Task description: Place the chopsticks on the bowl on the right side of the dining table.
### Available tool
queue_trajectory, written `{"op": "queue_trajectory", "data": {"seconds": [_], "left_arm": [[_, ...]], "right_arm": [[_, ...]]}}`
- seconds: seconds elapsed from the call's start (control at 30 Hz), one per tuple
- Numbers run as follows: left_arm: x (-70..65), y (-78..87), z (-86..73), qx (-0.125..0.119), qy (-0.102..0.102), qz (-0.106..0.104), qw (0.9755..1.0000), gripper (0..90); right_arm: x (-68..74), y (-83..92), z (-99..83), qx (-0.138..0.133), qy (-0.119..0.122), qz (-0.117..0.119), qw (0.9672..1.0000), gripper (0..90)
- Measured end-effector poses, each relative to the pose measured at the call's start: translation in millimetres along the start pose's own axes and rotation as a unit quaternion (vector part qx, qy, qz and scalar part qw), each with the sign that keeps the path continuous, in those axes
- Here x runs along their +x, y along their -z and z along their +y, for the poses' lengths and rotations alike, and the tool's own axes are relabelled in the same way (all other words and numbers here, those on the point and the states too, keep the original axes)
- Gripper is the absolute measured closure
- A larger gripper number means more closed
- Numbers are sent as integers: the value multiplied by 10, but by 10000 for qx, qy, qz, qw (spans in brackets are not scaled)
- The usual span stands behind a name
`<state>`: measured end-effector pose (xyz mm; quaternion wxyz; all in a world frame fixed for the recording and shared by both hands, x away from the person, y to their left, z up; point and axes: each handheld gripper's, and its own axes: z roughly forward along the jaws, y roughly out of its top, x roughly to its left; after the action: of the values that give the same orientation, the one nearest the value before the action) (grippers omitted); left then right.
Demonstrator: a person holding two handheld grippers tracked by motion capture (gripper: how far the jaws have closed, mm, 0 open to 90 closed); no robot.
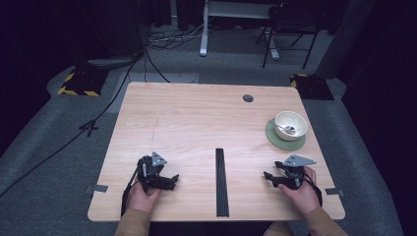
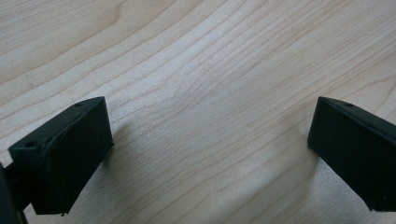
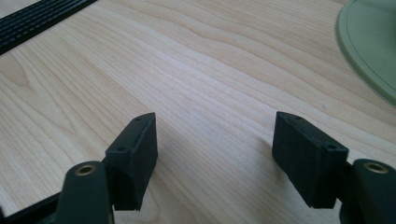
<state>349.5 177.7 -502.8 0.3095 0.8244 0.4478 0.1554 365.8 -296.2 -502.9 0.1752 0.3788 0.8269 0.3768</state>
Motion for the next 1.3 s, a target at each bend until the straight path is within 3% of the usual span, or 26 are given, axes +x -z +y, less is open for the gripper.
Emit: {"op": "queue_trajectory", "data": {"seconds": [0.5,0.57,0.7,0.8,1.03,1.3], "left_arm": [[16,-6,9,15,-72,-37,10000,3],[16,-6,9,15,-73,-34,10000,3],[12,-8,5,-3,-39,-27,10000,4],[16,2,-8,-4,-21,-42,10000,6],[12,23,-29,-2,-19,-20,10000,6],[15,23,-27,7,-36,-39,10000,6]], "right_arm": [[-10,4,-6,16,22,47,10000,276],[2,16,7,56,-86,101,9999,297],[15,38,49,131,22,217,9997,315],[50,80,143,340,276,311,9986,328],[132,175,366,131,440,544,9975,331],[231,235,538,0,601,633,9962,333]]}}
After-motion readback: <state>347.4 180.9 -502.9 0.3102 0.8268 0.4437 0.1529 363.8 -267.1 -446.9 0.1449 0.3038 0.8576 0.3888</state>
